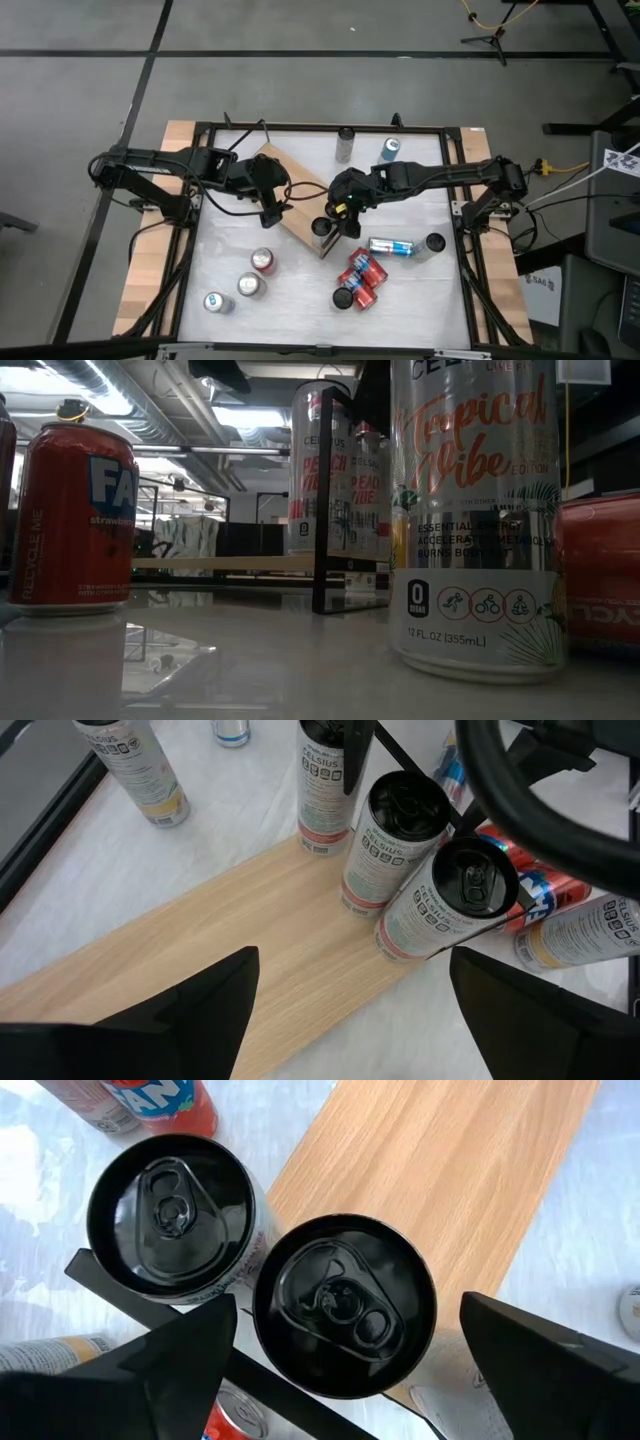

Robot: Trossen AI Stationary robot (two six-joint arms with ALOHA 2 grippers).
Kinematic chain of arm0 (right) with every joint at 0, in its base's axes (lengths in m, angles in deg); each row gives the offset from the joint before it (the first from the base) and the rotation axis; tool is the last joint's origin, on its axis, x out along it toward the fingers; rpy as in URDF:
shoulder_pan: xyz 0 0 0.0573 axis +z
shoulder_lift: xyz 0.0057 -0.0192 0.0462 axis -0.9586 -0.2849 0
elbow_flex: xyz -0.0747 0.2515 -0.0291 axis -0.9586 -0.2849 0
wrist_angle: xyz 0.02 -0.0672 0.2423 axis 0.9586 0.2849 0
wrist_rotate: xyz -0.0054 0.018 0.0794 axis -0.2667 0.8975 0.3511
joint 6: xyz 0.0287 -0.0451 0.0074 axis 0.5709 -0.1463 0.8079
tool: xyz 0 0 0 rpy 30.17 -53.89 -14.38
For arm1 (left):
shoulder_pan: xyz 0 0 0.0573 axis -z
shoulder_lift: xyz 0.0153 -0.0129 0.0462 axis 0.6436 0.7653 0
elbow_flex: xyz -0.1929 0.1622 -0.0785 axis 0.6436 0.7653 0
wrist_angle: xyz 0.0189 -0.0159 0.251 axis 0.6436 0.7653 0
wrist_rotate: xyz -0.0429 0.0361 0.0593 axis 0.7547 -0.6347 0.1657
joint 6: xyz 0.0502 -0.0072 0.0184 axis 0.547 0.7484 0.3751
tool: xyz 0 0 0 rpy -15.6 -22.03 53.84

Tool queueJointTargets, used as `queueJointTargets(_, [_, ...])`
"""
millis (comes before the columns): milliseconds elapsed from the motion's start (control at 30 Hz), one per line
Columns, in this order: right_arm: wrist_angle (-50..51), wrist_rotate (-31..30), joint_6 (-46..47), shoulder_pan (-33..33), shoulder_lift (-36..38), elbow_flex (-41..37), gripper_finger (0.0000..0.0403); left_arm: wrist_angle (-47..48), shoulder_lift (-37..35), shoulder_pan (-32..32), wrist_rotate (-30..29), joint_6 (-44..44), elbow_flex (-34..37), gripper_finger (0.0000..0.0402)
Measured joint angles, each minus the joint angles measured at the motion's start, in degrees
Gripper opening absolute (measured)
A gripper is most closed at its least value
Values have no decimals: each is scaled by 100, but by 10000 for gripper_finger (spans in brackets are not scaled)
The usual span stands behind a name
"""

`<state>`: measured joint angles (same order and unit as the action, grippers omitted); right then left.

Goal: Place canned beverage on shelf
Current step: Adjust the white-pink soda cans on the shelf

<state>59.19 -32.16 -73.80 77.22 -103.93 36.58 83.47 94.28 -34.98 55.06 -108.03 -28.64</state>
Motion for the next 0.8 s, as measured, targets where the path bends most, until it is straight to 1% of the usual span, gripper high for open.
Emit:
queueJointTargets(300, [7,-10,1,-2,51,0,381,0,0,0,0,0,0,322])
queueJointTargets(633, [-9,-14,-13,-7,392,-2,381,-9,0,-1,-1,0,-2,322])
queueJointTargets(800, [16,-19,-614,-57,641,-2,381,-13,0,-1,0,-2,-2,322])
